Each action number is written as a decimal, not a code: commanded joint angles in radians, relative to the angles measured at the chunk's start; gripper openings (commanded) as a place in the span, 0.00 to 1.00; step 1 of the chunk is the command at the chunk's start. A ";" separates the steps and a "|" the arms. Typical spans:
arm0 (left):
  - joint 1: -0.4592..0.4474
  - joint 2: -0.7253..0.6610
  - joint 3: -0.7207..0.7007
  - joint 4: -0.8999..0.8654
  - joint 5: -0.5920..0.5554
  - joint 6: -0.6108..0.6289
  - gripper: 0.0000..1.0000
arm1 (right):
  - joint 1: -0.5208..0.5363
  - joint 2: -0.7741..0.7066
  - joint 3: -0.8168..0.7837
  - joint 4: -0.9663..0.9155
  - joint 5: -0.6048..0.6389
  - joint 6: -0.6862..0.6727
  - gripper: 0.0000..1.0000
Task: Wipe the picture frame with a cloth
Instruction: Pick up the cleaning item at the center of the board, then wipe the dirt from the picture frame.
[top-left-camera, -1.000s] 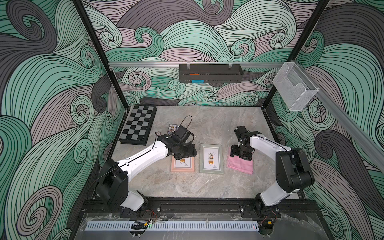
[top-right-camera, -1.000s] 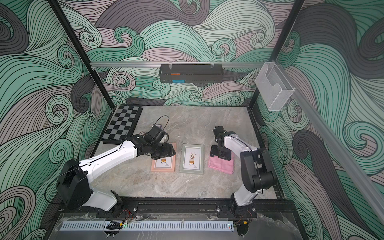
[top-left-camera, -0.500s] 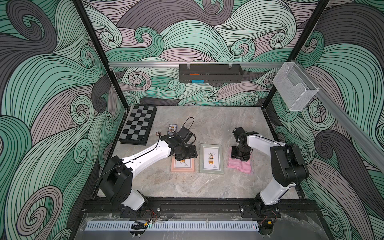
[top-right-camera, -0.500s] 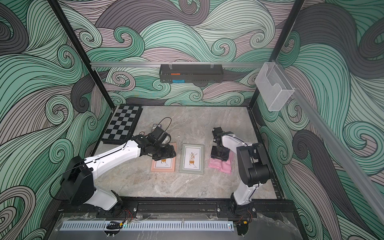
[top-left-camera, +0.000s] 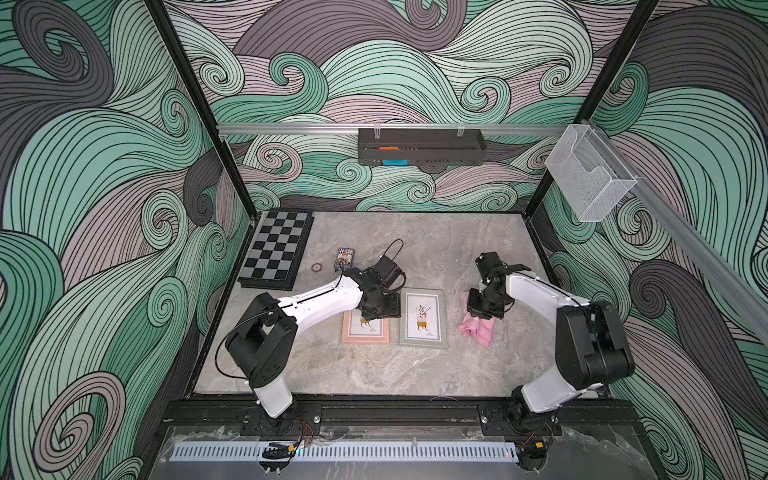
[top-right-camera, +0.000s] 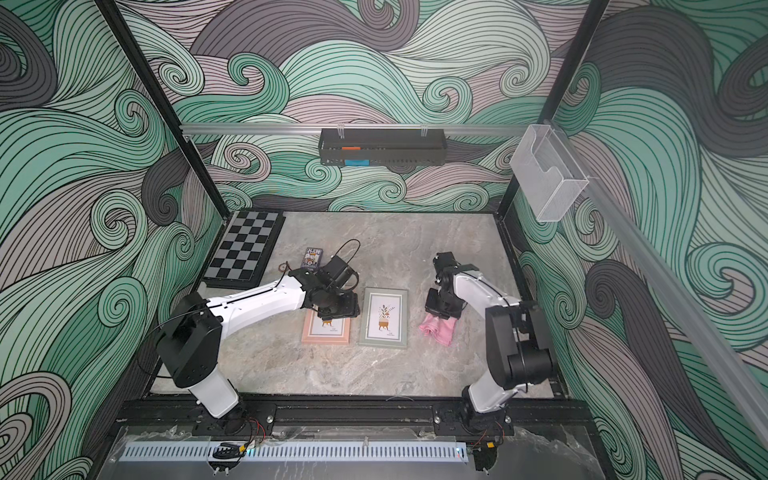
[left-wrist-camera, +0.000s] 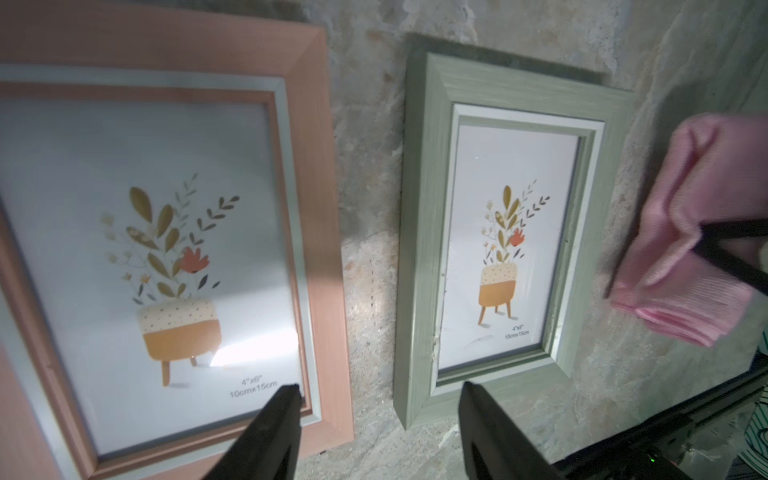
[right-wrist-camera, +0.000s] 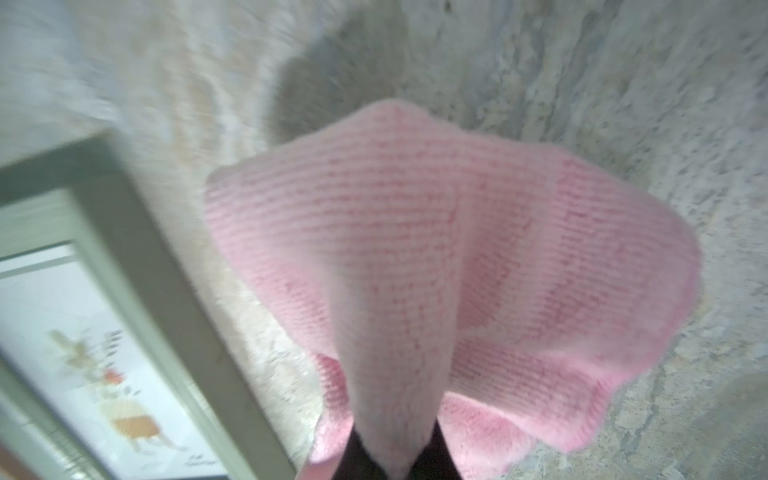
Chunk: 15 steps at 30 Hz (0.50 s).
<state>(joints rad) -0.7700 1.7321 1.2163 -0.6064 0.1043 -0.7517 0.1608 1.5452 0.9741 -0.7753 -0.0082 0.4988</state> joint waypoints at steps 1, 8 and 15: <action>-0.033 0.053 0.062 0.019 -0.031 0.010 0.57 | 0.009 -0.093 0.050 -0.010 -0.042 -0.014 0.00; -0.061 0.137 0.098 0.012 -0.102 0.004 0.55 | 0.030 -0.110 0.086 -0.024 -0.108 -0.033 0.00; -0.066 0.201 0.106 0.075 -0.073 0.020 0.54 | 0.081 -0.103 0.140 -0.024 -0.122 -0.049 0.00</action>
<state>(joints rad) -0.8318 1.9030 1.2892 -0.5587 0.0406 -0.7486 0.2256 1.4437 1.0660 -0.7952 -0.1028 0.4690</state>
